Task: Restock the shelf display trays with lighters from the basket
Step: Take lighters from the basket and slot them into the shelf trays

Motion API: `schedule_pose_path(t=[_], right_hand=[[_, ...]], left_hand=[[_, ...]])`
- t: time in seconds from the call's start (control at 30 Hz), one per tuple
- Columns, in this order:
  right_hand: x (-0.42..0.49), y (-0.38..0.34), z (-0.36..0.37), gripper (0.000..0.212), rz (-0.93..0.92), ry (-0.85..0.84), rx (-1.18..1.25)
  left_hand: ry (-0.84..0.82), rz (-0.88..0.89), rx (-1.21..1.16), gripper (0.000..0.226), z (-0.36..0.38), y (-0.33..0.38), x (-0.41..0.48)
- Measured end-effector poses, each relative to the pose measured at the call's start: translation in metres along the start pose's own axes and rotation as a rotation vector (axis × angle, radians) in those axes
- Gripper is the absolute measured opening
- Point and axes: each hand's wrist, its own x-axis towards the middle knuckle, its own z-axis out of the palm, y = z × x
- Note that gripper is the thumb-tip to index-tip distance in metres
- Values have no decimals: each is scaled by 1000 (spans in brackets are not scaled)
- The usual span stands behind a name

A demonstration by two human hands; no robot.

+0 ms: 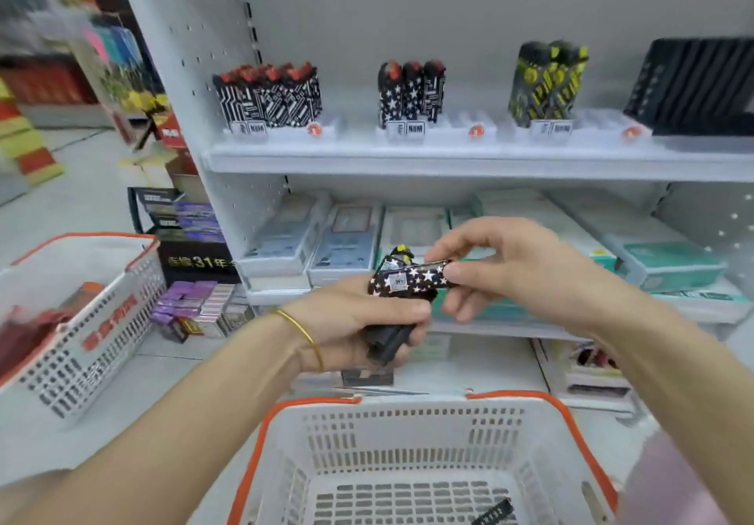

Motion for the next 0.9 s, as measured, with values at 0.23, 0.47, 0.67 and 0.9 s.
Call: schedule_pose_path(t=[0.23, 0.47, 0.67, 0.9], right_hand=[[11, -19, -15, 16, -68, 85, -78], [20, -17, -14, 10, -127, 171, -142], [28, -38, -24, 30, -127, 252, -128], [77, -84, -49, 28, -342, 479, -169]], left_hand=[[-79, 0, -414, 46, -26, 11, -1], [63, 33, -394, 23, 0, 17, 8], [167, 190, -329, 26, 12, 30, 11], [118, 212, -434, 22, 11, 41, 17]])
